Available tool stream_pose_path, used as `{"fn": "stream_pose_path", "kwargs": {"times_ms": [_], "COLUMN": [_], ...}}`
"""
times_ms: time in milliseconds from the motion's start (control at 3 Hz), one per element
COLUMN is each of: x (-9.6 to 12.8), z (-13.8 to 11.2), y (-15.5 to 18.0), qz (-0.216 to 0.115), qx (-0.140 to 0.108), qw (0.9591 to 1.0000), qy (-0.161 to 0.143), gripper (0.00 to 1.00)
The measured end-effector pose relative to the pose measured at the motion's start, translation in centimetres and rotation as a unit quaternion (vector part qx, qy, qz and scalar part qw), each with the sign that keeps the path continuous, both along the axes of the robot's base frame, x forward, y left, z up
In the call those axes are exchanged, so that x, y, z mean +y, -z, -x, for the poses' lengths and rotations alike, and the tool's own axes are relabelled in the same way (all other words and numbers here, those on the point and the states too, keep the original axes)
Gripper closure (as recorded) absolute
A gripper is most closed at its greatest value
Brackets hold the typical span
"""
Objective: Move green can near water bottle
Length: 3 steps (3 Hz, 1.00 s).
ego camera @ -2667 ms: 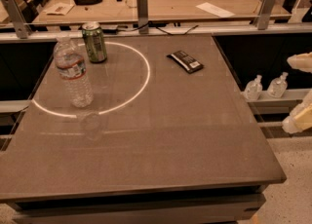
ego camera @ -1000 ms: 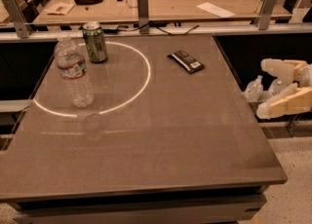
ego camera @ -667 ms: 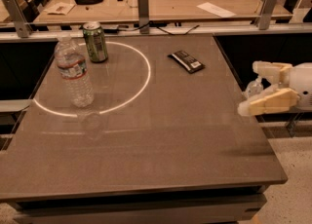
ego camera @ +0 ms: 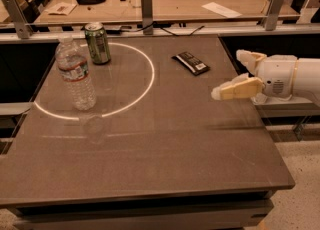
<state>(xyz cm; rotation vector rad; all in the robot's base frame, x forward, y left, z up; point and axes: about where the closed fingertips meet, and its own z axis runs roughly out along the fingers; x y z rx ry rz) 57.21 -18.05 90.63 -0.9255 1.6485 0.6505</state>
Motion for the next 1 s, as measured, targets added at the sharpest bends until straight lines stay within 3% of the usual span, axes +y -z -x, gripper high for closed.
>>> {"fn": "stream_pose_path", "kwargs": {"times_ms": [667,1000], "x": [5.5,12.8], "z": [-6.8,-12.2], "y": [0.0,-0.3], "qz": [0.017,0.003], "qx": [-0.034,-0.050], "qw": [0.9992,0.9988], "qy": [0.013,-0.002], "gripper": [0.00,0.00]}}
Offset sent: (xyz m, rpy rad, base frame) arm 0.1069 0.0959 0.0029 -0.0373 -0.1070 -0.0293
